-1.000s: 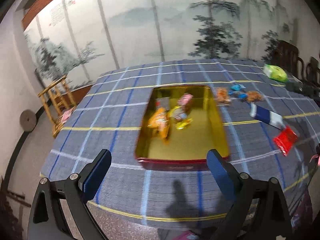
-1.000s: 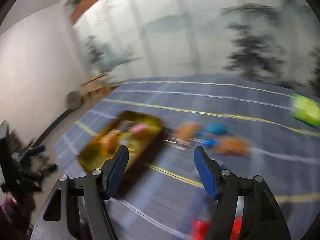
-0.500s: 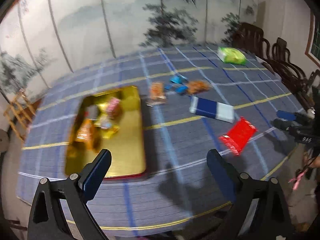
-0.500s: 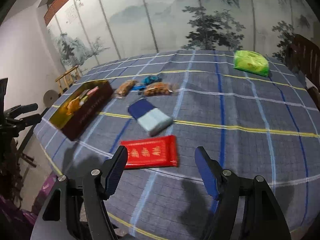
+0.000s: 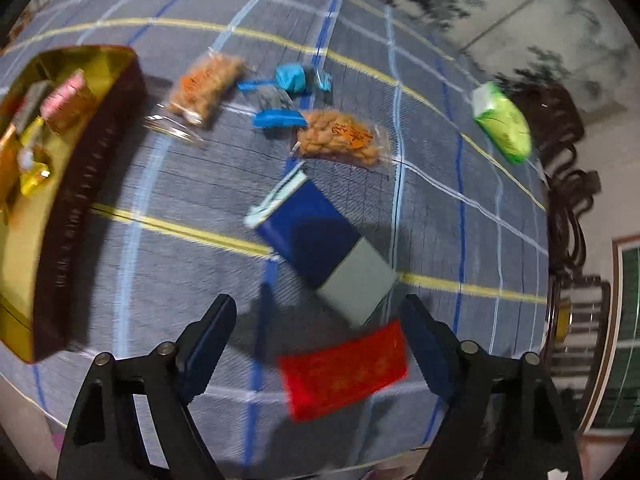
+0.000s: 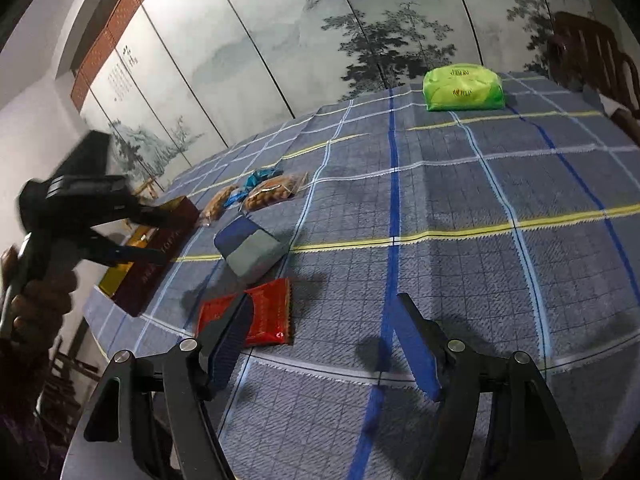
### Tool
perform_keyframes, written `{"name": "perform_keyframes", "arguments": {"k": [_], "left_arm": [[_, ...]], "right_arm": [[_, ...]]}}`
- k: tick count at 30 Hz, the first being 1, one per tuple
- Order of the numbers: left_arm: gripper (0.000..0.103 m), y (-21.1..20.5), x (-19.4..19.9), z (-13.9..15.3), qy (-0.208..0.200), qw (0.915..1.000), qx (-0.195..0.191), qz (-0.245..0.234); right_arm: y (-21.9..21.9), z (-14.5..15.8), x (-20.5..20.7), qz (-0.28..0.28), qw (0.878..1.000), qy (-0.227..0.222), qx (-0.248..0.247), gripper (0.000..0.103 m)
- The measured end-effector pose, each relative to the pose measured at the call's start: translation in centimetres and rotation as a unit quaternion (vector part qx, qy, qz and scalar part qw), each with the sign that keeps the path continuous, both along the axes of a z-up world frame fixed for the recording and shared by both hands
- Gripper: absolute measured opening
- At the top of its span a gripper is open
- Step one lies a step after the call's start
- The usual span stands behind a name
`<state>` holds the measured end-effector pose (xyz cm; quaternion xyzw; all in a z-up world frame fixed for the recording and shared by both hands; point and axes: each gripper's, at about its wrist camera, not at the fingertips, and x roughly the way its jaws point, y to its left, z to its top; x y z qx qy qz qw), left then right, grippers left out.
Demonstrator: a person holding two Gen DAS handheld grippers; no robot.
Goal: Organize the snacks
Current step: 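Reach the left gripper to the blue-and-white pouch and grasp it, then lift the blue-and-white pouch with the left gripper while the right gripper grasps the red packet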
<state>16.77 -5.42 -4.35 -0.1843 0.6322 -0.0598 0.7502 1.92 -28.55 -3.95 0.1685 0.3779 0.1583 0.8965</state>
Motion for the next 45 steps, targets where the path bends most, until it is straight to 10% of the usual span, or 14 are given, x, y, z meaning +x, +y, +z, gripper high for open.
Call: {"name": "perform_keyframes", "arguments": {"k": [17, 20, 22, 29, 45], "left_arm": [[0.087, -7.2, 4.0, -4.6, 0.080, 0.9821, 0.147, 0.087], [0.074, -7.7, 3.3, -4.1, 0.052, 0.9812, 0.167, 0.082], [0.048, -7.9, 2.8, -3.2, 0.025, 0.9823, 0.172, 0.069], [0.046, -6.8, -0.6, -1.6, -0.031, 0.9926, 0.107, -0.049], [0.046, -2.0, -8.9, 5.2, -0.182, 0.9661, 0.138, -0.120]], "right_arm": [[-3.3, -2.2, 1.8, 0.020, 0.995, -0.019, 0.101, 0.074], [-3.9, -2.0, 1.7, 0.013, 0.994, -0.027, 0.104, 0.076], [-4.4, -2.1, 1.7, 0.007, 0.993, -0.028, 0.113, 0.077], [-5.2, -2.3, 1.7, -0.015, 0.992, -0.024, 0.120, 0.078], [-1.2, -1.3, -0.3, 0.021, 0.997, -0.003, 0.076, 0.078]]}}
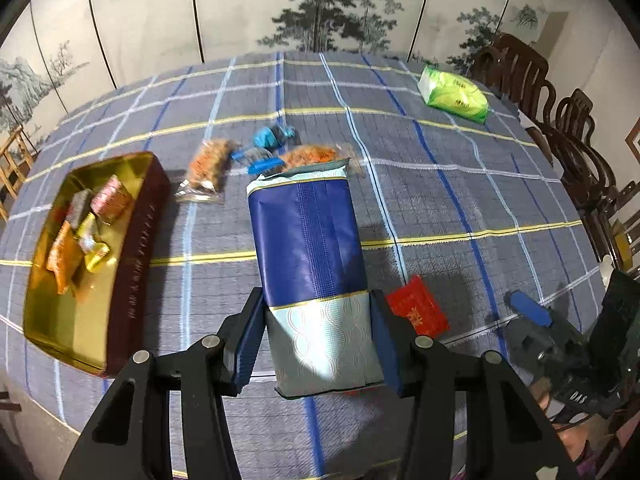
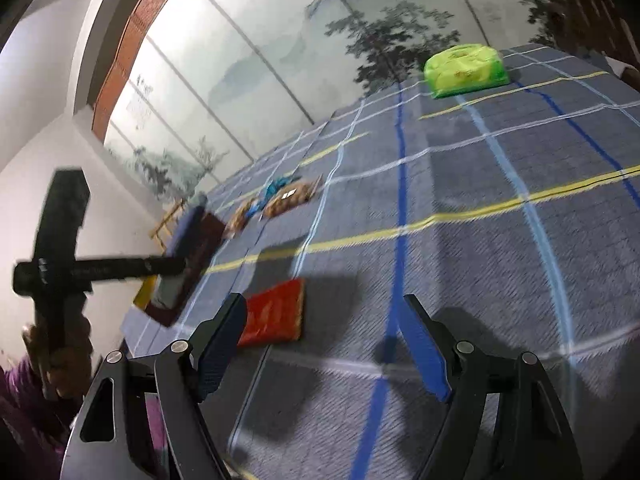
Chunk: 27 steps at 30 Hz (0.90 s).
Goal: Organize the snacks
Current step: 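Lift the blue-and-white pouch with the left gripper while the right gripper grasps the red packet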
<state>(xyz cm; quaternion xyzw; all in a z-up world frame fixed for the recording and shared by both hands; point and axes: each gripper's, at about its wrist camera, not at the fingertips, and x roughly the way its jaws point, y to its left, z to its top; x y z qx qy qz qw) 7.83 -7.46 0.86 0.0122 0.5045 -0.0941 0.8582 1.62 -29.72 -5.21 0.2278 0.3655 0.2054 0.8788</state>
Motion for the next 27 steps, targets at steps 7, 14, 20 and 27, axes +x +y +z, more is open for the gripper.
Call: {"name": "perform_keyframes", "arguments": {"k": [7, 14, 20, 27], "left_arm": [[0.046, 2.0, -1.0, 1.3, -0.009, 0.9999, -0.010, -0.002], [0.046, 4.0, -1.7, 2.5, -0.019, 0.9998, -0.004, -0.008], [0.046, 7.6, -1.5, 3.1, -0.011, 0.9992, -0.022, 0.030], [0.046, 12.1, -1.0, 3.2, 0.002, 0.9968, -0.035, 0.072]], "right_arm": [[3.9, 1.2, -1.4, 0.064, 0.997, -0.013, -0.045, 0.078], [9.1, 3.8, 1.9, 0.263, 0.944, -0.047, -0.192, 0.078], [13.4, 4.0, 5.2, 0.408, 0.871, -0.036, -0.273, 0.078], [15.9, 1.9, 5.4, 0.495, 0.813, -0.025, -0.306, 0.078]]}}
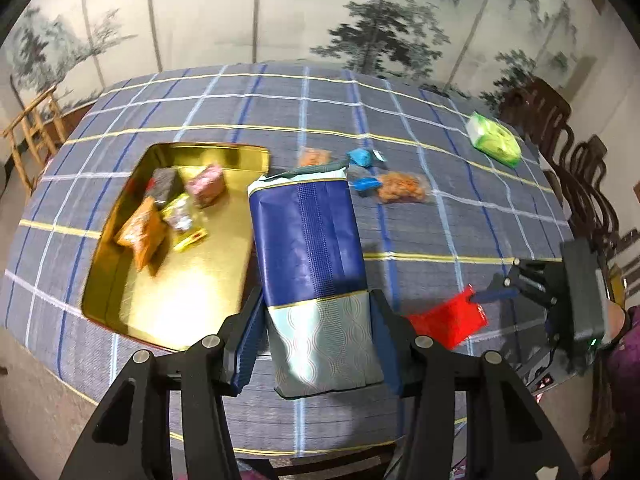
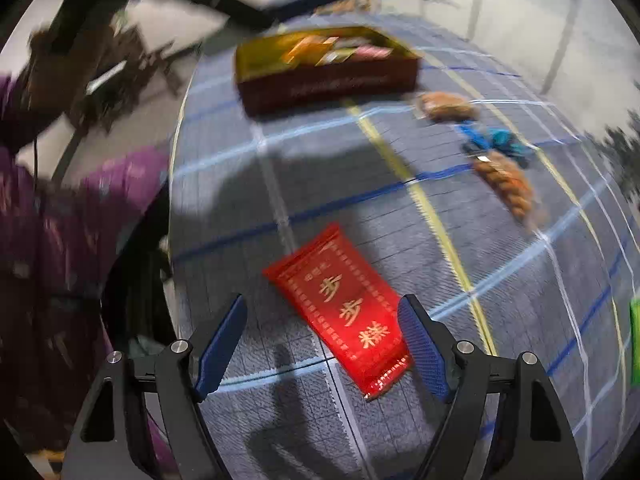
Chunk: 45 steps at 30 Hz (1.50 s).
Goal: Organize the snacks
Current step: 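Lift the blue-and-white pouch with the left gripper while the right gripper grasps the red packet, then lower the pouch into the tin and open the left gripper while the right gripper holds the red packet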
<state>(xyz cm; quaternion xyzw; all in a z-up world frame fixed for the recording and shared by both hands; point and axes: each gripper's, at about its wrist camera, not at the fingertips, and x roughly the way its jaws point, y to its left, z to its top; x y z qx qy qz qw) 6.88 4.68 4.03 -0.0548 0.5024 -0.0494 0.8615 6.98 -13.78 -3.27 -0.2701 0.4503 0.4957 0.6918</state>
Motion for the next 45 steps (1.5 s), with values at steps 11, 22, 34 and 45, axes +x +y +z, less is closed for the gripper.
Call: {"name": "perform_keyframes", "arguments": {"k": [11, 22, 34, 45], "left_arm": [[0.046, 2.3, 0.0, -0.1, -0.001, 0.9997, 0.009, 0.021], [0.046, 3.2, 0.7, -0.4, 0.010, 0.9995, -0.001, 0.030], [0.046, 4.8, 1.7, -0.5, 0.010, 0.9990, -0.008, 0.044], [0.046, 8.2, 2.9, -2.6, 0.021, 0.9977, -0.016, 0.062]], "right_arm": [[3.1, -0.6, 2.1, 0.098, 0.994, 0.013, -0.052, 0.070], [4.6, -2.3, 2.5, 0.151, 0.981, 0.039, -0.114, 0.064], [3.8, -2.0, 3.0, 0.039, 0.993, 0.070, -0.091, 0.049], [1.5, 0.8, 0.9, -0.111, 0.992, 0.041, 0.031, 0.047]]}}
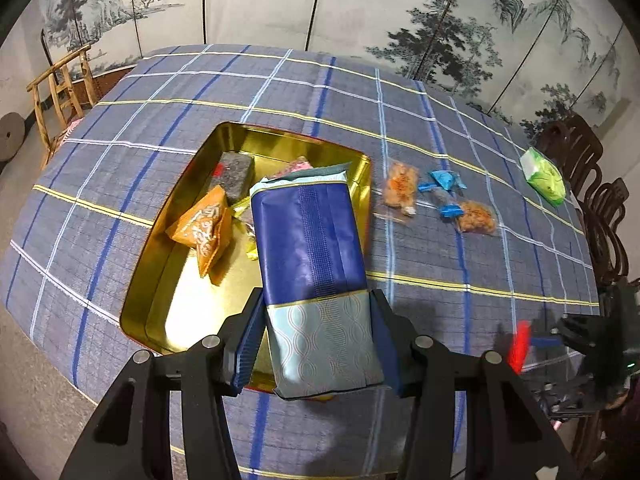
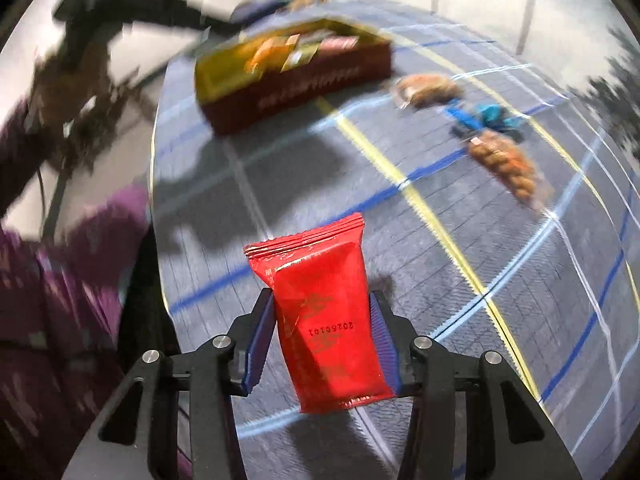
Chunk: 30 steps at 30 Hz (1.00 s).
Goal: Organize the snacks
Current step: 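Lower the pouch into the tin and open the left gripper while the right gripper holds the red packet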
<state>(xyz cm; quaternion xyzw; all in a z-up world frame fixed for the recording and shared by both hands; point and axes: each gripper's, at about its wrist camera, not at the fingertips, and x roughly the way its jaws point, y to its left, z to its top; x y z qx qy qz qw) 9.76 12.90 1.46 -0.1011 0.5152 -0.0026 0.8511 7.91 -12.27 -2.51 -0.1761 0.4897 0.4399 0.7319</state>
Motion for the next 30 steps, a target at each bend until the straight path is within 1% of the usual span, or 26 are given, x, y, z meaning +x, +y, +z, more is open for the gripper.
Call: {"name": "perform_keyframes", "arguments": {"k": [1, 3, 5, 7, 15, 19, 20, 21, 22, 25, 30], "left_arm": [[0.046, 0.3, 0.1, -0.2, 0.001, 1.0000, -0.001, 0.003], [0.046, 0.7, 0.3, -0.5, 0.004, 1.0000, -0.004, 0.004], [0.046, 1.0, 0.5, -0.8, 0.005, 1.0000, -0.001, 0.004], [0.046, 1.2, 0.7, -1.2, 0.008, 1.0000, 0.000, 0.002], [0.046, 1.4, 1.4, -2.2, 0.014, 0.9998, 0.008, -0.011], [0.044, 1.6, 1.6, -2.7, 0.016, 0.9997, 0.011, -0.015], [0.041, 1.6, 1.7, -2.8, 0.017, 0.9996, 0.012, -0.017], [0.027, 1.6, 1.8, -2.9, 0.016, 0.9996, 0.015, -0.018], [0.023, 1.5, 1.9, -3.0, 0.019, 0.9994, 0.018, -0.021], [0.023, 1.6, 2.1, -3.4, 0.024, 0.9994, 0.013, -0.022], [0.023, 2.1, 1.4, -3.3, 0.020, 0.9996, 0.011, -0.018]], "right_arm": [[-0.6, 0.8, 0.2, -0.021, 1.000, -0.005, 0.021, 0.047], [-1.2, 1.3, 0.0, -0.049, 0.998, -0.006, 0.046, 0.047], [-1.9, 2.1, 0.0, -0.081, 0.994, -0.011, 0.071, 0.047], [-2.6, 2.2, -0.1, -0.108, 0.990, -0.008, 0.091, 0.047], [-5.1, 3.4, 0.2, -0.174, 0.976, -0.004, 0.129, 0.047], [-5.9, 3.9, 0.4, -0.200, 0.969, -0.002, 0.143, 0.047], [-6.0, 4.1, 0.4, -0.204, 0.968, -0.004, 0.146, 0.047], [-6.1, 4.3, 0.4, -0.207, 0.967, -0.005, 0.148, 0.047], [-6.1, 4.3, 0.4, -0.209, 0.966, -0.005, 0.149, 0.047], [-6.3, 4.4, 0.5, -0.220, 0.963, -0.007, 0.155, 0.047], [-6.2, 4.4, 0.3, -0.232, 0.959, -0.006, 0.162, 0.047]]}}
